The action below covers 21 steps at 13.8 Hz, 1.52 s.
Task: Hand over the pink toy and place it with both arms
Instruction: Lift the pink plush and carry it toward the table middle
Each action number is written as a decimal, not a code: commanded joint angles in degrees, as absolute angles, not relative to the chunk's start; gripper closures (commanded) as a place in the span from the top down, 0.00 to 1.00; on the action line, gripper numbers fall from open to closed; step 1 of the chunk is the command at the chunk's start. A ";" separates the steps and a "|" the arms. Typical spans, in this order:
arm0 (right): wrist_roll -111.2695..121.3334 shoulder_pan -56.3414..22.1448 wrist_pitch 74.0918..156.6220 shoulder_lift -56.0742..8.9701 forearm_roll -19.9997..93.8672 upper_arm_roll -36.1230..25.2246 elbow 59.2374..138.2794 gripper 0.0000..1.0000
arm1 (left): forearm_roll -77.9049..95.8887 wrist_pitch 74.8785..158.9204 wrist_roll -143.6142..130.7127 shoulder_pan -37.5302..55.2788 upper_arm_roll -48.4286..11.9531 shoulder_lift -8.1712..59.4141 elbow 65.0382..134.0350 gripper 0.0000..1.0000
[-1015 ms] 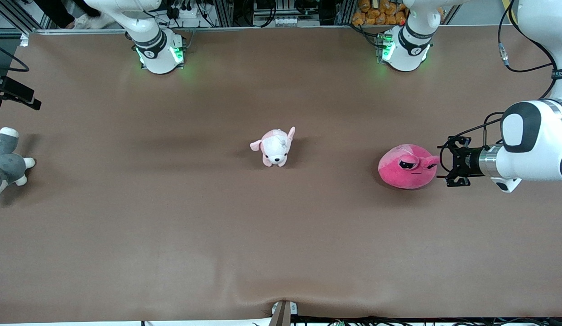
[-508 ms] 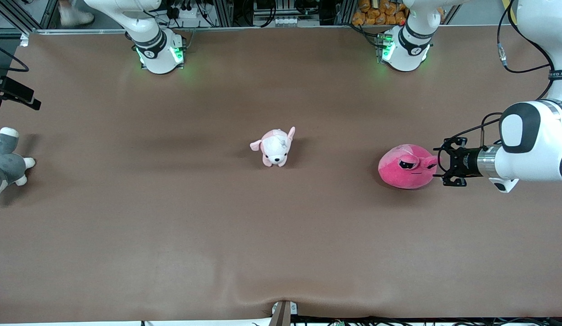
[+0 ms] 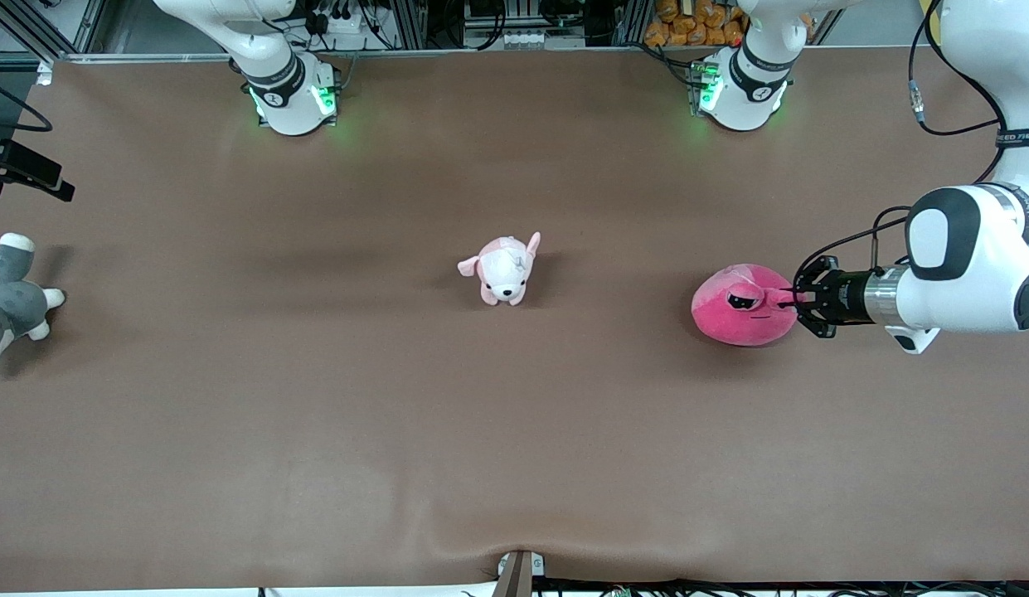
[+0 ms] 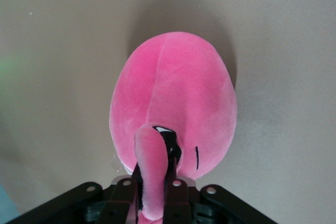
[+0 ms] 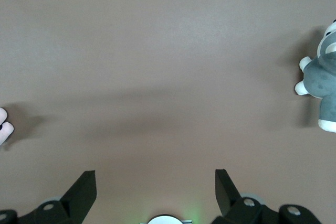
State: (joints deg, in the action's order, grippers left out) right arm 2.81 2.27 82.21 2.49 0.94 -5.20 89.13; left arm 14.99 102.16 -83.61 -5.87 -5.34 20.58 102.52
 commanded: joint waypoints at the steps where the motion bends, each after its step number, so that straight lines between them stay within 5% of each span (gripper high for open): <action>1: 3.78 3.34 82.26 2.81 0.44 -4.66 89.30 1.00 | 15.91 100.20 -83.50 -5.80 -5.80 17.15 102.57 0.00; 9: 3.08 2.46 82.09 2.90 0.44 -4.40 90.35 1.00 | 16.00 87.99 -90.25 -5.71 -13.17 14.06 89.23 0.00; 18: 2.72 0.97 82.88 2.81 1.05 -4.39 90.26 1.00 | 19.86 88.94 -111.77 -4.49 -27.58 14.85 79.28 0.00; 21: 2.72 1.14 82.97 2.81 1.23 -4.48 89.91 1.00 | 19.86 93.58 -120.03 -0.02 -28.04 14.94 79.19 0.00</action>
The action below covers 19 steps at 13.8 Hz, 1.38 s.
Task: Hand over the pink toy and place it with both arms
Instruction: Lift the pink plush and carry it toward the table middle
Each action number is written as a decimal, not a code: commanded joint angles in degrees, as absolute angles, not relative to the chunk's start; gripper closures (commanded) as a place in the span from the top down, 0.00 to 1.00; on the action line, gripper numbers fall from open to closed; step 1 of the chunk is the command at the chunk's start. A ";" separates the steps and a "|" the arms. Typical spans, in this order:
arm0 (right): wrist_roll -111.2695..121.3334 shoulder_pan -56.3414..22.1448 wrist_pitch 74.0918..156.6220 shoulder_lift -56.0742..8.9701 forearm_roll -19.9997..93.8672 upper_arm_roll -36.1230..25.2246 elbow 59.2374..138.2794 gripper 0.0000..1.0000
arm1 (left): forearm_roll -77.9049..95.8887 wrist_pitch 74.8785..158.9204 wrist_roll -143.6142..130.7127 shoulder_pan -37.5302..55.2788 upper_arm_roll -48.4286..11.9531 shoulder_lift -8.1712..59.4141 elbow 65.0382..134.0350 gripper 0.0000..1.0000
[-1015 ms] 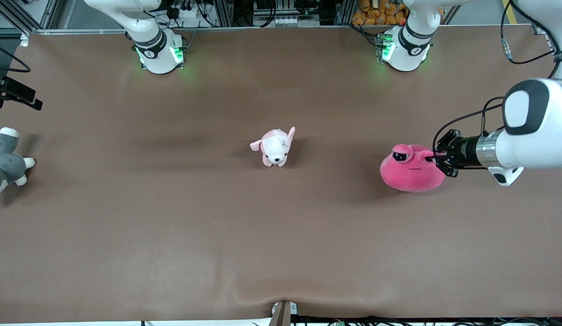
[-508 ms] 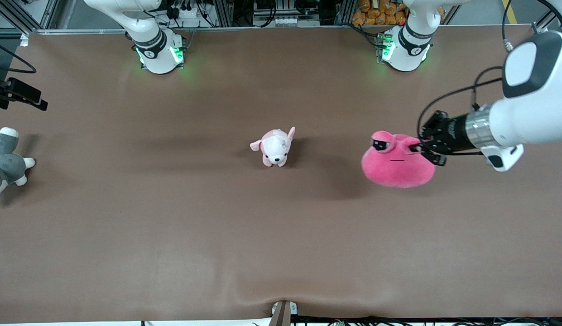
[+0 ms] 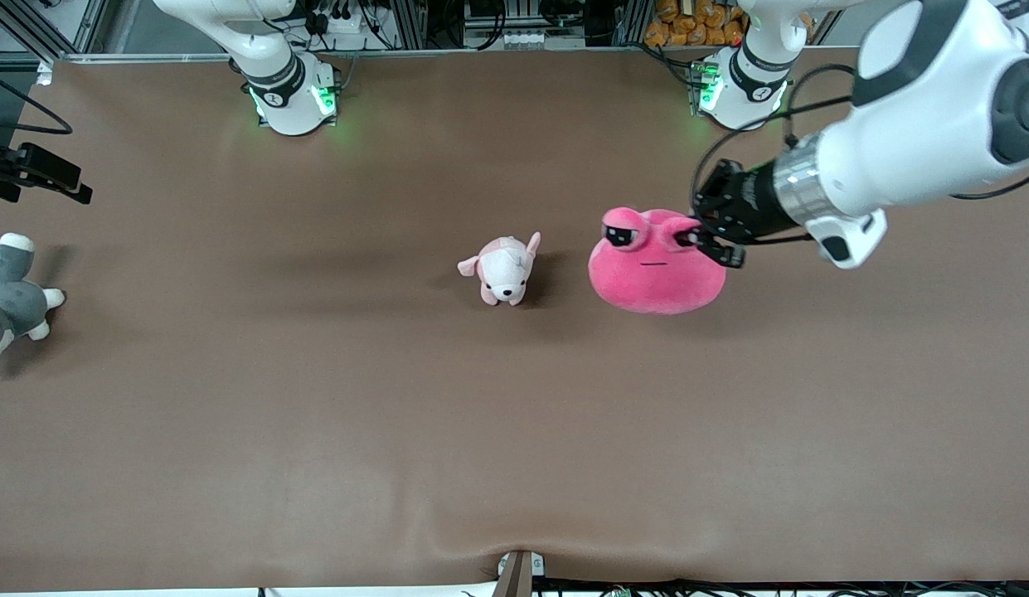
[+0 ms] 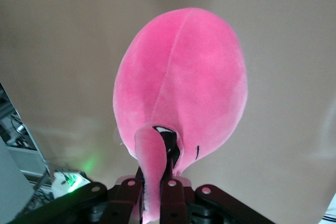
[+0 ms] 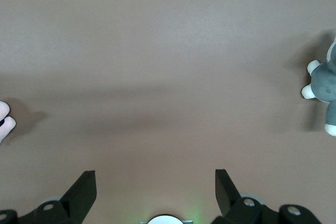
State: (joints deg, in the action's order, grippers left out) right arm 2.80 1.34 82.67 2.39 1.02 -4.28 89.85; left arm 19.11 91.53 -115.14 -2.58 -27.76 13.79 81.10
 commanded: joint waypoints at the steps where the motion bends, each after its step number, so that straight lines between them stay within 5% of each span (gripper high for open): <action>1: 2.64 1.06 83.06 2.64 1.23 -4.48 89.91 1.00 | 19.86 95.26 -122.49 1.22 -28.04 15.12 79.10 0.00; 19: -61.85 -14.59 82.53 -4.04 13.43 -4.39 85.88 1.00 | 27.94 124.35 -146.16 18.45 -28.04 22.14 76.55 0.00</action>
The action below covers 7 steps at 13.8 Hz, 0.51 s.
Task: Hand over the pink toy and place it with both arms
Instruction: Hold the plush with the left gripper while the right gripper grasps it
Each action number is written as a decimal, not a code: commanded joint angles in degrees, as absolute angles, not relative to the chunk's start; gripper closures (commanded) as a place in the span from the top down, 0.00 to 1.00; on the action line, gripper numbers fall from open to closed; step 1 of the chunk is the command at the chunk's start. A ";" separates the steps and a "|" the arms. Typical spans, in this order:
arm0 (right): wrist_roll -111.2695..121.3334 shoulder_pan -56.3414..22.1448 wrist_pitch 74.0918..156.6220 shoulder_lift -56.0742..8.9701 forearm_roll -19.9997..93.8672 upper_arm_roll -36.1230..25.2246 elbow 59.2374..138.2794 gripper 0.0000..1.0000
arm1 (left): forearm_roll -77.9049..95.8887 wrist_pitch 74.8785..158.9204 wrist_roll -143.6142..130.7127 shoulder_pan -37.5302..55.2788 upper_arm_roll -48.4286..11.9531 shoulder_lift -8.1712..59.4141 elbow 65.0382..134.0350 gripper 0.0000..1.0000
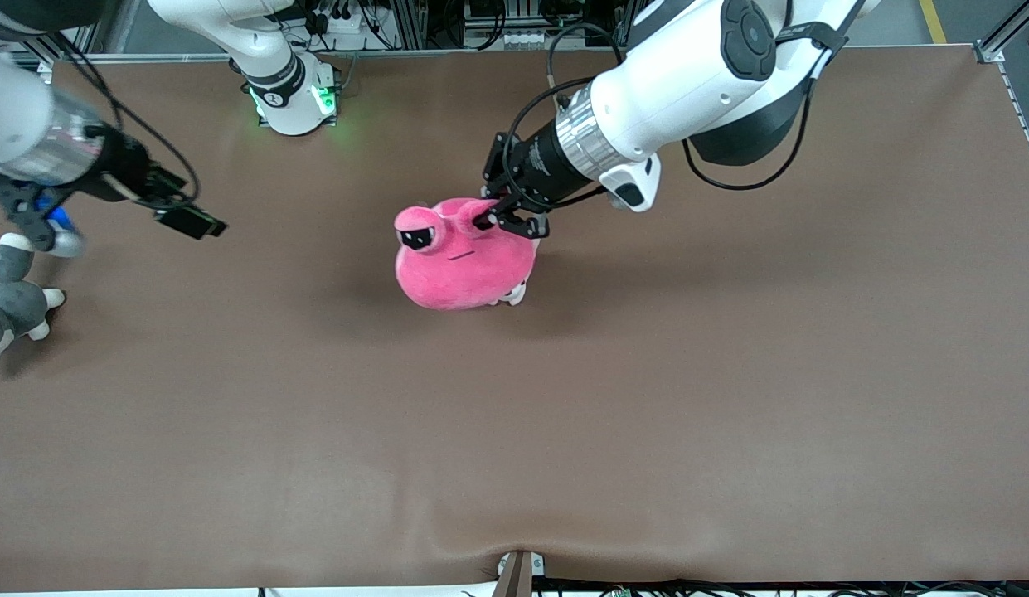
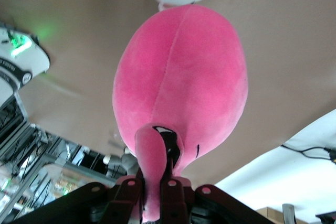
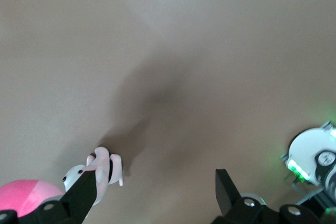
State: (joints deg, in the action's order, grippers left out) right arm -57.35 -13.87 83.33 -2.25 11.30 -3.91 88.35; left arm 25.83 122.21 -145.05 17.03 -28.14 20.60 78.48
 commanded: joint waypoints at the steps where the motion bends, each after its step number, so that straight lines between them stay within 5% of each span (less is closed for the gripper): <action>1: -64.14 -14.76 82.36 -4.65 14.40 -4.39 85.35 1.00 | 28.38 125.76 -146.25 18.81 -28.04 22.76 76.55 0.00; 7: -76.53 -16.61 82.71 -5.62 22.05 -4.39 82.72 1.00 | 28.56 131.65 -146.95 23.20 -27.86 25.92 76.55 0.00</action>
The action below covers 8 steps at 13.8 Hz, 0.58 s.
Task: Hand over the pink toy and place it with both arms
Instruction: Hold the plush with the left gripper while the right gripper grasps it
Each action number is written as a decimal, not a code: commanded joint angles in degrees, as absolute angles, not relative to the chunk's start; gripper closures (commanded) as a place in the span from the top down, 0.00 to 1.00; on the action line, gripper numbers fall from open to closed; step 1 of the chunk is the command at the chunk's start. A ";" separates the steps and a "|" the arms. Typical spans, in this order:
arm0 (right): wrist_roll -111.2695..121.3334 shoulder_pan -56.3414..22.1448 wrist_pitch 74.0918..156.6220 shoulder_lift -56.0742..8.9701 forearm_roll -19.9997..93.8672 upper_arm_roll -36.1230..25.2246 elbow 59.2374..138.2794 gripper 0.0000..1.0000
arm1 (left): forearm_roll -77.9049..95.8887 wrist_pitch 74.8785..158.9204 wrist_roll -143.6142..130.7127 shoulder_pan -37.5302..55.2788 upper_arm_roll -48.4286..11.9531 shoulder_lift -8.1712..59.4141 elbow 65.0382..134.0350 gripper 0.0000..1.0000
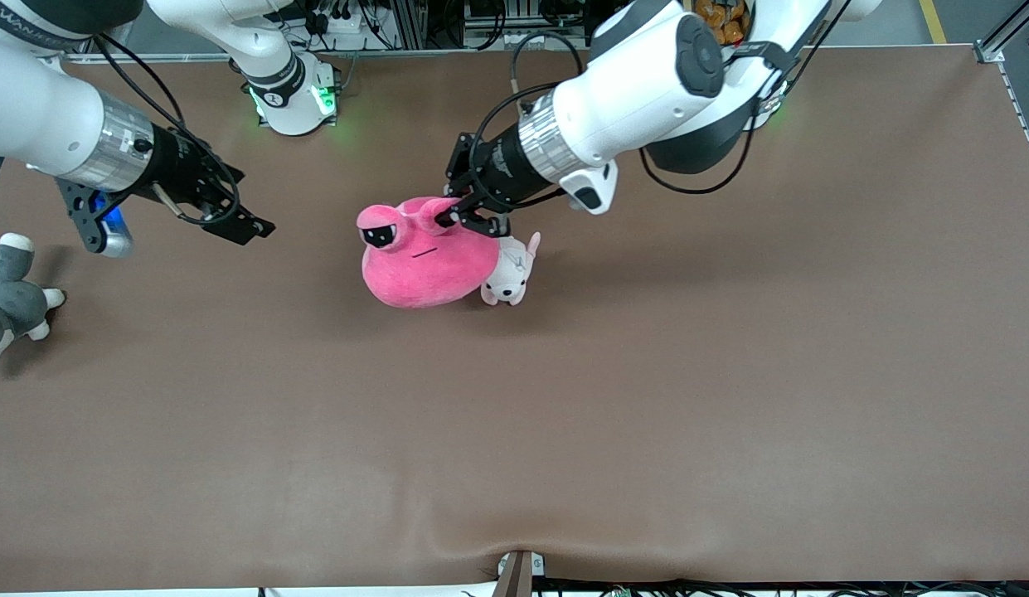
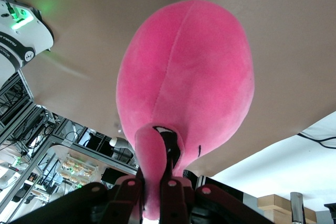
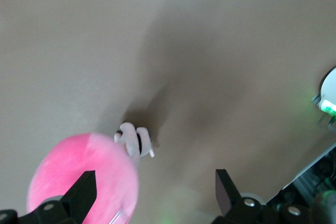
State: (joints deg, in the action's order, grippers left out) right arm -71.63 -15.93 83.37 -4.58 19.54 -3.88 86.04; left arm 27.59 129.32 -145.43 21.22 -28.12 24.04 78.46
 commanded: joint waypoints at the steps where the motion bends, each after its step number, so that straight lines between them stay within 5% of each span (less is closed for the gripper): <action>1: -79.25 -16.96 82.44 -5.62 23.10 -4.39 82.18 1.00 | 28.56 132.97 -147.39 23.81 -27.77 26.45 76.55 0.00; 8: -89.72 -23.55 89.89 -12.21 23.03 -4.48 81.39 1.00 | 28.56 135.00 -147.30 24.43 -27.95 26.46 76.55 0.00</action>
